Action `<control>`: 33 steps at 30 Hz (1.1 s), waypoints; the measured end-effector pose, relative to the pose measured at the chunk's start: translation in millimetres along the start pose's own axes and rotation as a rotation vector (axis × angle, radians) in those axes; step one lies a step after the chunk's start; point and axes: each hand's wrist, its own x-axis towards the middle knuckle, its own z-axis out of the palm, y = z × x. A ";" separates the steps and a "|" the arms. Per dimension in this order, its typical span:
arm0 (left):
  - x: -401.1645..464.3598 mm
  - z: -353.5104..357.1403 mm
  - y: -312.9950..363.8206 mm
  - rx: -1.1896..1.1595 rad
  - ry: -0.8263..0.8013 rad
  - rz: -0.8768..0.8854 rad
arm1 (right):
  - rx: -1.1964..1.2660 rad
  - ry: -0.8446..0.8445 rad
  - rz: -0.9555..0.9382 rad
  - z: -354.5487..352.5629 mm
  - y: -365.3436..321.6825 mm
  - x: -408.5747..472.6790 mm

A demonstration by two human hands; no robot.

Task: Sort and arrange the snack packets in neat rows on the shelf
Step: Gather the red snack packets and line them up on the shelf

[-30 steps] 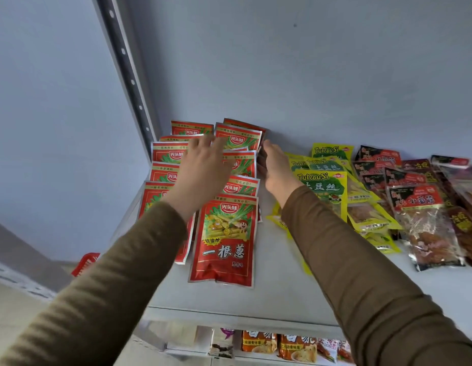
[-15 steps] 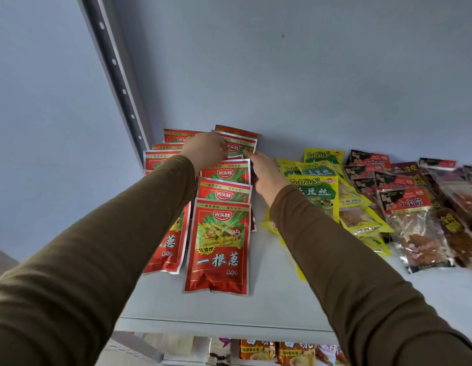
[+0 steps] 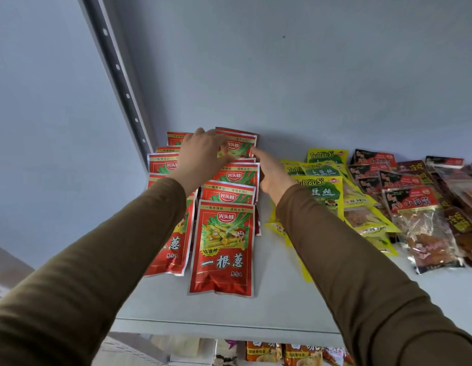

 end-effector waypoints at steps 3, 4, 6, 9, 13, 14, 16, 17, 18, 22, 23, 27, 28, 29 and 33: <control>-12.6 -0.1 -1.2 0.124 -0.078 0.016 | 0.063 -0.003 0.000 3.0 4.1 -1.6; -14.3 0.6 -1.6 0.139 -0.096 0.009 | 0.069 -0.009 -0.006 4.3 4.6 -2.1; -15.9 1.6 -2.7 0.146 -0.121 -0.011 | 0.066 -0.008 -0.016 5.8 4.2 -2.5; -16.2 2.7 -4.8 0.092 -0.106 -0.056 | 0.069 0.006 -0.012 7.0 3.4 -4.1; -14.8 2.6 -9.9 0.098 -0.128 -0.070 | 0.049 0.033 -0.026 7.0 5.5 -4.2; -14.6 2.5 -11.2 0.112 -0.136 -0.067 | 0.044 0.029 -0.031 6.9 5.9 -3.6; -14.3 3.5 -12.8 0.129 -0.151 -0.057 | 0.038 0.026 -0.038 7.0 6.6 -3.4; -14.1 4.8 -12.7 0.124 -0.153 -0.053 | 0.035 0.026 -0.042 6.8 6.9 -2.8; -14.1 5.9 -12.0 0.108 -0.148 -0.048 | 0.029 0.024 -0.050 7.1 6.4 -2.9; -18.1 6.0 -7.3 0.041 -0.122 -0.053 | 0.012 0.014 -0.055 10.0 2.4 0.6; -21.8 3.6 -4.9 0.033 -0.105 -0.052 | 0.004 0.014 -0.046 10.5 0.7 0.5; -57.6 -22.2 12.8 -0.034 -0.051 0.002 | -0.071 0.021 -0.057 6.5 3.4 2.9; -71.9 -29.2 18.0 -0.035 -0.082 0.034 | -0.074 0.015 -0.058 4.6 5.5 3.1; -86.6 -34.5 23.0 -0.016 -0.139 0.061 | -0.068 0.011 -0.054 3.0 7.7 3.5; -129.8 -30.5 32.8 0.138 -0.362 0.094 | -0.044 0.005 -0.025 0.2 12.4 0.8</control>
